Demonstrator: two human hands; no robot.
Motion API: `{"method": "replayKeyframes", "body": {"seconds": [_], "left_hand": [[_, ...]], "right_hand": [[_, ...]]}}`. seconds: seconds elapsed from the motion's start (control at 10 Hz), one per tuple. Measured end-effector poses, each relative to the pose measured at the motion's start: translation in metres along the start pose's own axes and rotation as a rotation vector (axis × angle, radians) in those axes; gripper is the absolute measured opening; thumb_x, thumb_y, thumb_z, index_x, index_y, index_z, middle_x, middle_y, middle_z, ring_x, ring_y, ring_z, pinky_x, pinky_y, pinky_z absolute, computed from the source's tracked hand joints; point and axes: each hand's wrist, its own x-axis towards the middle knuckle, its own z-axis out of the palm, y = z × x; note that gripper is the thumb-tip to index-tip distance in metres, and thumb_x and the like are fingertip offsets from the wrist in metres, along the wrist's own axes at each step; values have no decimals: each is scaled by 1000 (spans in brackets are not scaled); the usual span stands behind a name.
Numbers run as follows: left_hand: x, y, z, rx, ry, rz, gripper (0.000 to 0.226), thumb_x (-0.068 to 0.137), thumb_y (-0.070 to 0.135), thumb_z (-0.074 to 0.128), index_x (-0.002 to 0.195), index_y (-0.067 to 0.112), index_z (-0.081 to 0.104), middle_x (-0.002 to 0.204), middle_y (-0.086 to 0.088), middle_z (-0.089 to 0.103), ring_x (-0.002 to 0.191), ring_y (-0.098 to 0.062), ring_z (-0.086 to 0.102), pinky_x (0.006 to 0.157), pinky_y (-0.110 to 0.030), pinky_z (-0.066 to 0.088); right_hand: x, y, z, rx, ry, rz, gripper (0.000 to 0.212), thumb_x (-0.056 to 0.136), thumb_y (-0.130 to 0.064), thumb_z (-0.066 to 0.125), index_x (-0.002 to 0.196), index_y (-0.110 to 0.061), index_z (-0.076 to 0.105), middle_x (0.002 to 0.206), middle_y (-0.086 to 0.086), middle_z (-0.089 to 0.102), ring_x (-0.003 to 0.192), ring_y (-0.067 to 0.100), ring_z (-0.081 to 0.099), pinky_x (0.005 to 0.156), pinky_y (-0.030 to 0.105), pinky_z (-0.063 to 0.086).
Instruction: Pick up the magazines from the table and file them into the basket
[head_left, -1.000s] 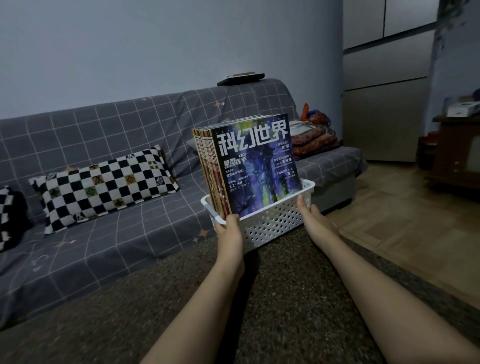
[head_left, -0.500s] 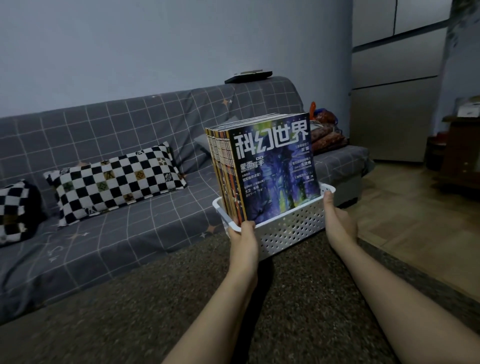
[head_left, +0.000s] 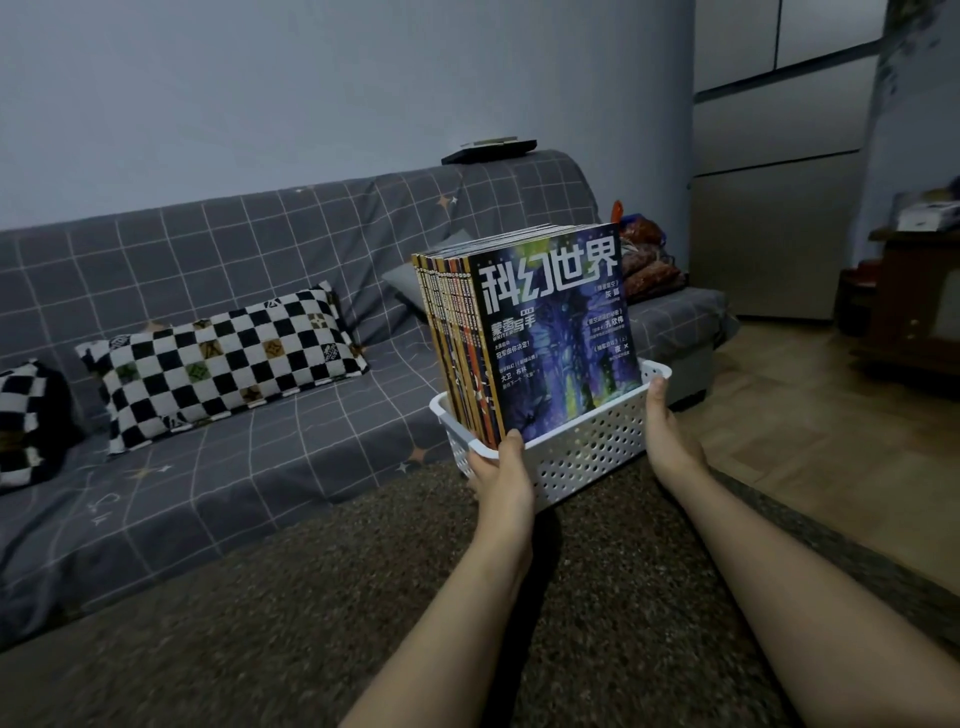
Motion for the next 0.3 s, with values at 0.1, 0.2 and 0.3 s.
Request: {"method": "replayKeyframes", "body": {"seconds": [0.1, 0.2, 0.3], "left_hand": [[-9, 6, -3, 7, -38, 14, 58, 94, 46, 42, 144, 31, 18, 145, -7, 35, 130, -26, 37, 112, -44, 26], [-21, 15, -10, 11, -88, 47, 56, 96, 42, 43, 145, 28, 19, 143, -4, 40, 124, -21, 42, 103, -33, 30], [-44, 30, -25, 58, -96, 18, 63, 97, 35, 43, 149, 26, 8, 149, -7, 35, 133, -27, 38, 107, -37, 28]], "right_hand": [[-1, 1, -3, 30, -106, 16, 110, 62, -90, 6, 144, -21, 31, 149, 13, 34, 135, 35, 33, 111, 49, 26], [-14, 3, -11, 95, -191, -37, 95, 71, -82, 15, 142, -22, 34, 148, 9, 38, 135, 31, 34, 112, 51, 25], [-38, 4, -24, 18, -166, -94, 77, 84, -71, 18, 134, -21, 46, 139, 7, 49, 129, 29, 43, 109, 46, 31]]}}
